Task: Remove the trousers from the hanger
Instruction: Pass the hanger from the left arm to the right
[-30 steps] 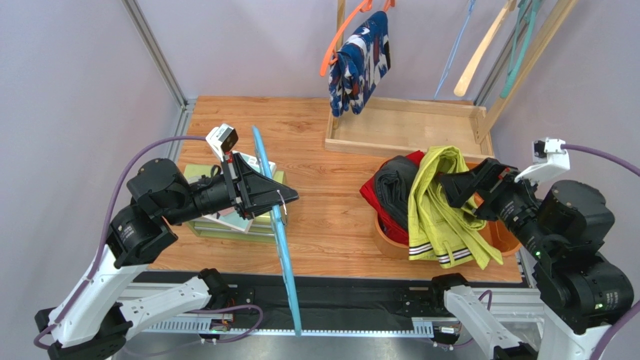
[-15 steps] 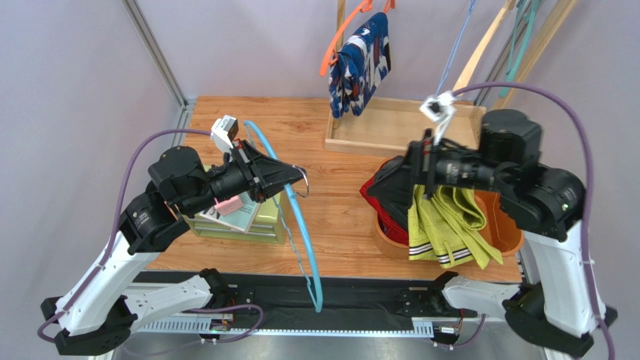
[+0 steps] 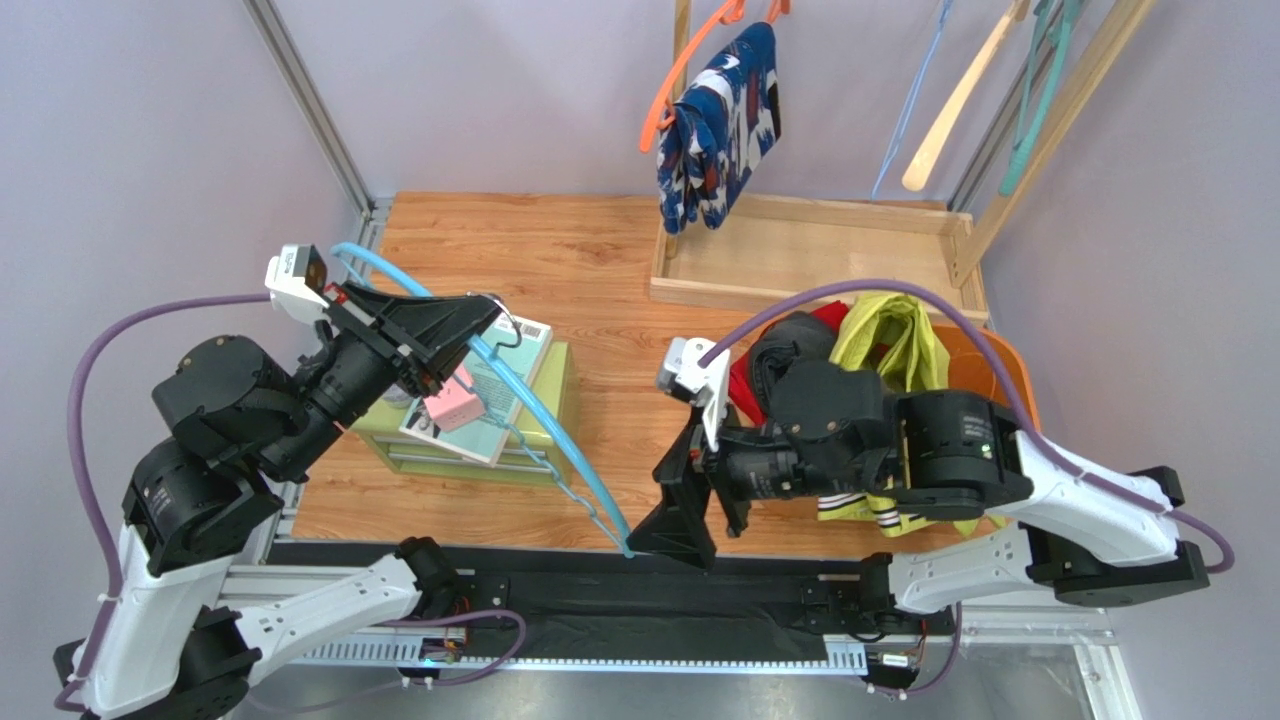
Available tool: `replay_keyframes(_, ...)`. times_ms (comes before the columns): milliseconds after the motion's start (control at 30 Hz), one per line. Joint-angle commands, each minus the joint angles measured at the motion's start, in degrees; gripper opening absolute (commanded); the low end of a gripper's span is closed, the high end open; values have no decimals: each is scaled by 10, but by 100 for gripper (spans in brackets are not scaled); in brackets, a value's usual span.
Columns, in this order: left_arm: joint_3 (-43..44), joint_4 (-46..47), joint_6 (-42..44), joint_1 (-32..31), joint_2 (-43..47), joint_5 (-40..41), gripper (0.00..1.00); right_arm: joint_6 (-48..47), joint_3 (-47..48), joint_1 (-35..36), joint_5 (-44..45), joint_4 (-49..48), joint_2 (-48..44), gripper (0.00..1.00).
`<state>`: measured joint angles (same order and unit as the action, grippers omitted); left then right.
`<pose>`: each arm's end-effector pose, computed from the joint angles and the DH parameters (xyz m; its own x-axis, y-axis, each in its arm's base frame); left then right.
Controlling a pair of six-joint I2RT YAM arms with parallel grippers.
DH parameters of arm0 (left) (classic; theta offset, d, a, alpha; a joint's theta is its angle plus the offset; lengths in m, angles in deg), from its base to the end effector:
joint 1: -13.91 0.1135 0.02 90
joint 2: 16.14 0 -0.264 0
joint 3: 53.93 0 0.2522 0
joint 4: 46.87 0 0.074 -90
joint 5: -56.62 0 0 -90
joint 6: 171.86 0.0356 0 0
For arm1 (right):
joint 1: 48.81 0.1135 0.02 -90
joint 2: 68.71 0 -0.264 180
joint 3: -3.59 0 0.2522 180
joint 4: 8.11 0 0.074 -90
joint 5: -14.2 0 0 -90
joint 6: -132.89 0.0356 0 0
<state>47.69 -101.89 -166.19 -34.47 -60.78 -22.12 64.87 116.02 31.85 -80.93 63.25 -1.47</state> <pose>0.0573 -0.0540 0.5142 -0.5984 -0.7959 -0.0921 0.0822 0.0533 -0.9952 0.0283 0.1918 0.4876 -0.4391 -0.3727 -0.8175 -0.8966 0.2393 0.3725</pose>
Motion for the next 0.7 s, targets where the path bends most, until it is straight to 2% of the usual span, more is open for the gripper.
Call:
replay_keyframes(0, 18, 4, -9, 0, 6, 54, 0, -33, -34, 50, 151, -98, 13, 81)
replay_keyframes(100, 13, 3, -12, 0, 16, 60, 0, -47, -39, 81, 194, -113, 38, 81)
replay_keyframes(233, 0, 5, -35, 0, 26, 52, 0, -47, -36, 85, 256, -122, 70, 79)
replay_keyframes(267, -6, 4, -36, 0, 29, 51, 0, -50, -36, 85, 263, -127, 75, 74)
replay_keyframes(333, -14, 5, -43, 0, 39, 50, 0, -52, -35, 85, 281, -131, 87, 71)
replay_keyframes(400, -22, 10, -50, 0, 47, 53, 0, -52, -37, 88, 287, -134, 97, 63)
replay_keyframes(433, -23, 12, -48, 0, 49, 53, 0, -52, -39, 89, 293, -138, 97, 59)
replay_keyframes(467, -24, 12, -45, 0, 50, 54, 0, -54, -42, 89, 292, -151, 99, 44)
replay_keyframes(533, -25, 12, -43, 0, 52, 55, 0, -50, -37, 90, 285, -158, 104, 21)
replay_keyframes(567, -27, 14, -42, 0, 53, 54, 0, -48, -31, 89, 282, -157, 107, 5)
replay_keyframes(600, -30, 28, -18, 0, 57, 53, 0, -45, -27, 90, 279, -155, 108, 3)
replay_keyframes(667, -43, 36, -3, 0, 68, 57, 12, -40, -23, 94, 275, -151, 105, 0)
